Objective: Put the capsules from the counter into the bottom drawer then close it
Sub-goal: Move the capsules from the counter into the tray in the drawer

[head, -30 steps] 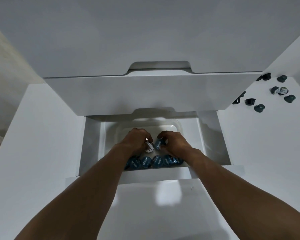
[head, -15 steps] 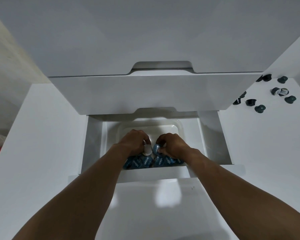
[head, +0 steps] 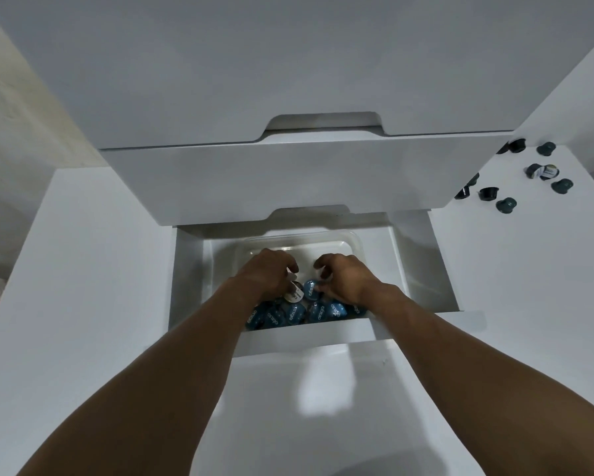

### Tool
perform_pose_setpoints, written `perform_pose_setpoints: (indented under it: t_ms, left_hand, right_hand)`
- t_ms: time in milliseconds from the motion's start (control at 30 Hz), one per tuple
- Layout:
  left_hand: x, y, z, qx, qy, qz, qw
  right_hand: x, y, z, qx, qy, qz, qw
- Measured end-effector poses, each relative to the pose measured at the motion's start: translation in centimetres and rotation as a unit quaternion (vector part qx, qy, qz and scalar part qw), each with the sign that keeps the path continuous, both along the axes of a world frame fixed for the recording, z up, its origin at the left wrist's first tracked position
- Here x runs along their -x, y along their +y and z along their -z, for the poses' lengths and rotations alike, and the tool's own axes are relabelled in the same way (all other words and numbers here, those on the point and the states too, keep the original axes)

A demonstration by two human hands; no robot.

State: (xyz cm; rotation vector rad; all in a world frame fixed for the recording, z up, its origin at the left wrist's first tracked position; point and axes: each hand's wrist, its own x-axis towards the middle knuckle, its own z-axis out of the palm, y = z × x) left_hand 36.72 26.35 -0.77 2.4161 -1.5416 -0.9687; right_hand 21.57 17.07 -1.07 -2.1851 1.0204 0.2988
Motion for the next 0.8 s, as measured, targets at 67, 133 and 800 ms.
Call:
perform_pose_setpoints:
  t_ms: [67, 133, 800]
  left_hand:
    - [-0.1, 0.0, -0.8, 0.005, -0.018, 0.005, 1.000]
    - [-0.1, -0.1, -1.7, 0.020, -0.038, 0.009, 0.999]
    - [23.4, -4.7, -16.6, 0.330, -0.209, 0.058, 0.919]
  right_hand:
    - [0.4, -0.1, -0.8, 0.008, 0.004, 0.024, 1.000]
    - [1.1, -0.3, -1.6, 0.045, 0.004, 0.035, 0.998]
    - [23.8, -4.2, -15.8, 0.337, -0.120, 0.117, 0.926]
